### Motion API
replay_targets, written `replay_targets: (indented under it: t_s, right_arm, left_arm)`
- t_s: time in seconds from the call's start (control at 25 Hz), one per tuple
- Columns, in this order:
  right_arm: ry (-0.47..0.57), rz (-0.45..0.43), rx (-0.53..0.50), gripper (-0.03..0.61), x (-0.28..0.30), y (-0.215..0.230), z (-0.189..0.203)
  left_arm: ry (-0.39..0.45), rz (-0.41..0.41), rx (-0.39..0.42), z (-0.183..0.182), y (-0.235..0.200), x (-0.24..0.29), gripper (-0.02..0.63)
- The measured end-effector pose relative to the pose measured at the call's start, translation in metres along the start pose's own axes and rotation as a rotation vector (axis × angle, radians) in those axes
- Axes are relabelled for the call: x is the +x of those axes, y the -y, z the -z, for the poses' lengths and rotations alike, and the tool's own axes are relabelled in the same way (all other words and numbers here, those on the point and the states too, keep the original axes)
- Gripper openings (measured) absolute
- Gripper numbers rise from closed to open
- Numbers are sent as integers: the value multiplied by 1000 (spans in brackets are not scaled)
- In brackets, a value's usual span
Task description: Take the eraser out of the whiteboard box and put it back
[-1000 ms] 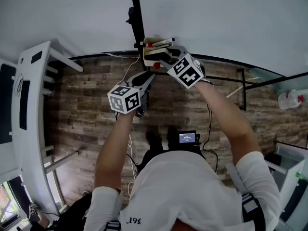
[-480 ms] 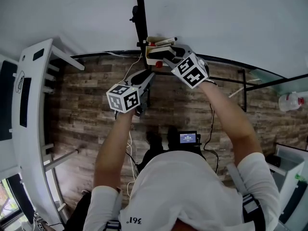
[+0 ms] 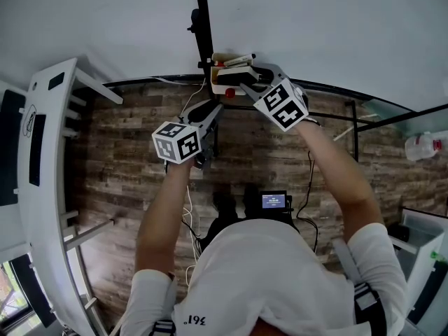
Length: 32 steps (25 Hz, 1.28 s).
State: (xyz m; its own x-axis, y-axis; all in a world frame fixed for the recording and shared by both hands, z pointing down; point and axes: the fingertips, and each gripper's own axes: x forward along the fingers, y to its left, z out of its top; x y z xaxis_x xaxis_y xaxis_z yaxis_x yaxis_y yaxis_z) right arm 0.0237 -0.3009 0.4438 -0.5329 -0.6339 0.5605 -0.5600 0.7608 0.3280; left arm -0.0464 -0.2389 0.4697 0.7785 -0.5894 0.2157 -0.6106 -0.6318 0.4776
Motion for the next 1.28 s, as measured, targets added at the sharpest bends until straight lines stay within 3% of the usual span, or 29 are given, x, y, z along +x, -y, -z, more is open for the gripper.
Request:
replay_targets:
  t_s: [0.84,1.08,1.28]
  right_arm:
    - [86,88,18,206,-42,14,-26]
    - [151,125,50,206,-69,20,-43]
    - [213,171,97,206,-95,26,-50]
  left_arm:
    - [68,-16,32,-35,7,-20,83]
    - [114,-45,114,-62,17,-34,83]
    - [169,-26,132,-79,32,-48,83]
